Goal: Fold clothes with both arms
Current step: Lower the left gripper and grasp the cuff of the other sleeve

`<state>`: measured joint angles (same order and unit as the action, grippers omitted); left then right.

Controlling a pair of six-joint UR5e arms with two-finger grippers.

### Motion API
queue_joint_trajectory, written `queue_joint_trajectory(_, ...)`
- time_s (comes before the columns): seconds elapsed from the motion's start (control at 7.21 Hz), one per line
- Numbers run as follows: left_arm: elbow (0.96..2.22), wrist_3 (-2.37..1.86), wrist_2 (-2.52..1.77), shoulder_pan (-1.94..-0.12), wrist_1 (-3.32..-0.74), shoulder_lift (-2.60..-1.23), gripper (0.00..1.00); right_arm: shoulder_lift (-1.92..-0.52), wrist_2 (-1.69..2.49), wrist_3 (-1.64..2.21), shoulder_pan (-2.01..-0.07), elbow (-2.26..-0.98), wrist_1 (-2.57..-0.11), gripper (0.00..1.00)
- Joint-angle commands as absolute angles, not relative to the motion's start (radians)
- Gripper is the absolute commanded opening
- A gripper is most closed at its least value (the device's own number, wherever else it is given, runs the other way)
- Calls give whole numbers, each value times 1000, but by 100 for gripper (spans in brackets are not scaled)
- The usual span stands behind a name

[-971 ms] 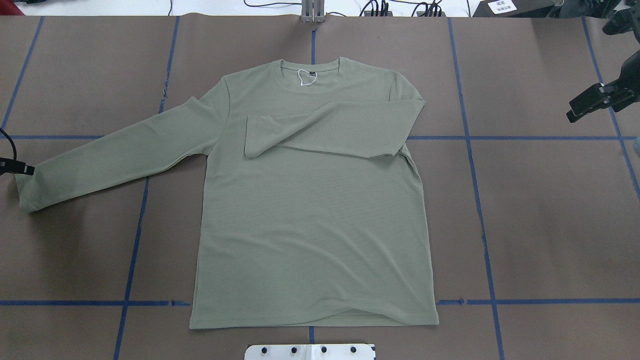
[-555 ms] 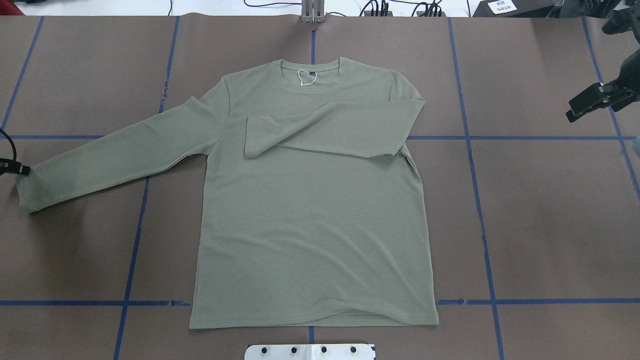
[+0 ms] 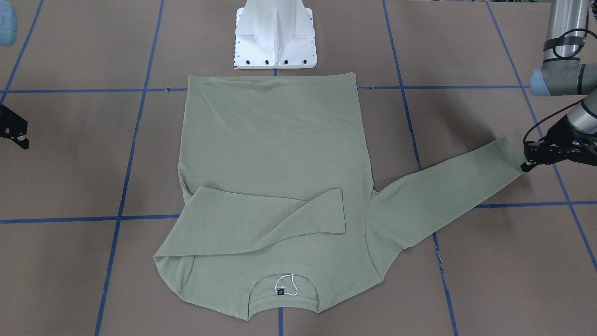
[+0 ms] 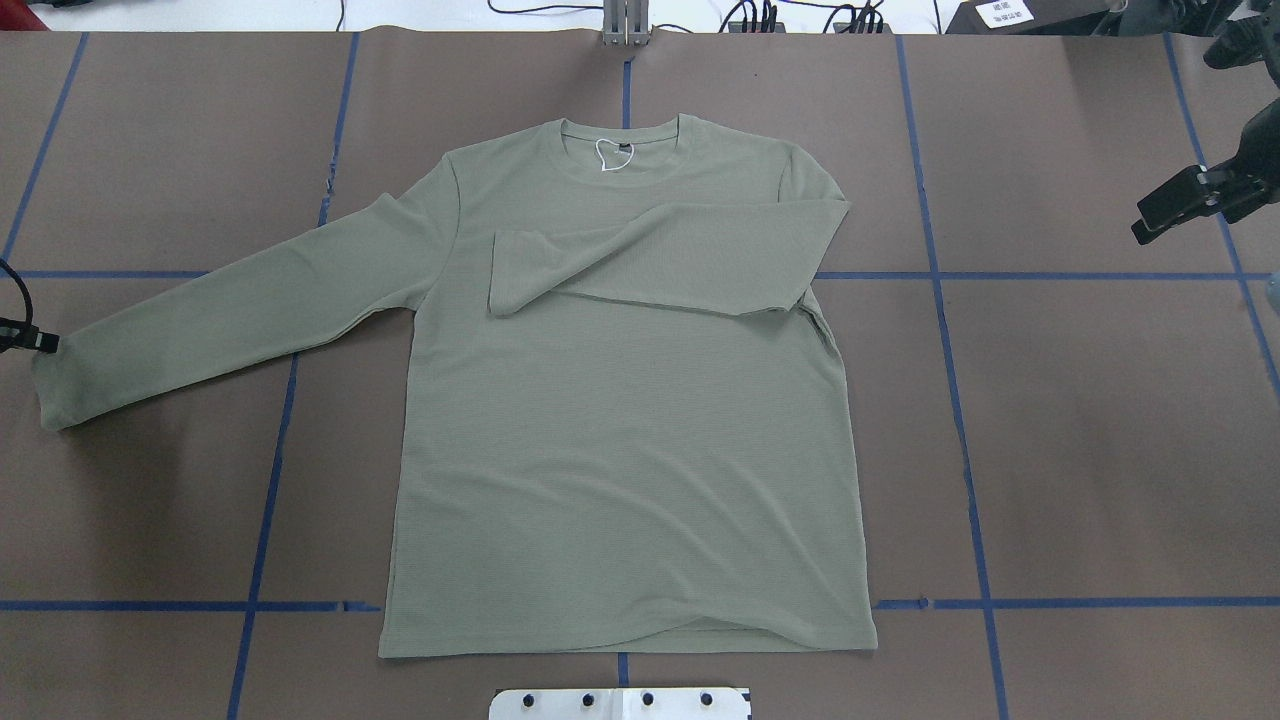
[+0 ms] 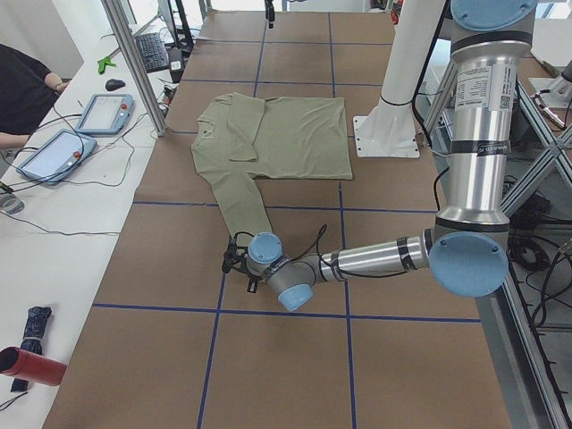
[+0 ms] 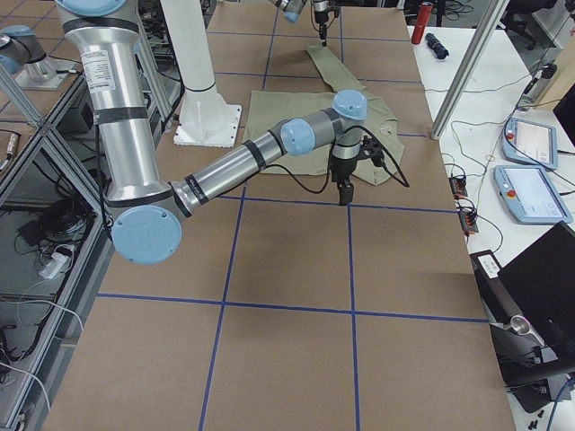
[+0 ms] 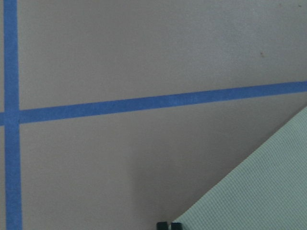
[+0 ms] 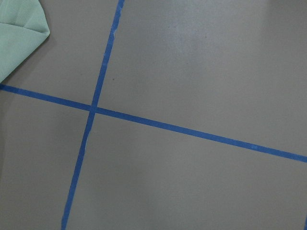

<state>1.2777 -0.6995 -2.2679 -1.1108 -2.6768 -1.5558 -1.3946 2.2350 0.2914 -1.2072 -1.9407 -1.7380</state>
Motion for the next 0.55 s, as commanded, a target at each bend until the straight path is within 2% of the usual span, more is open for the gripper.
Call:
queue_joint_trajectory(0.0, 1458, -703, -2339, -1115, -2541, -1523, 0, -1399, 2235, 284, -1209, -1942, -1738, 100)
queue_joint_trajectory(0.28, 1758, -700, -2332, -1111, -2080, -1558, 0, -1440, 2238, 221, -1256, -1945, -1738, 100)
queue_joint_trajectory(0.42, 1848, -701, -2318, -1106, -1837, -1672, 0, -1465, 2240, 142, -1291, -1942, -1740, 100)
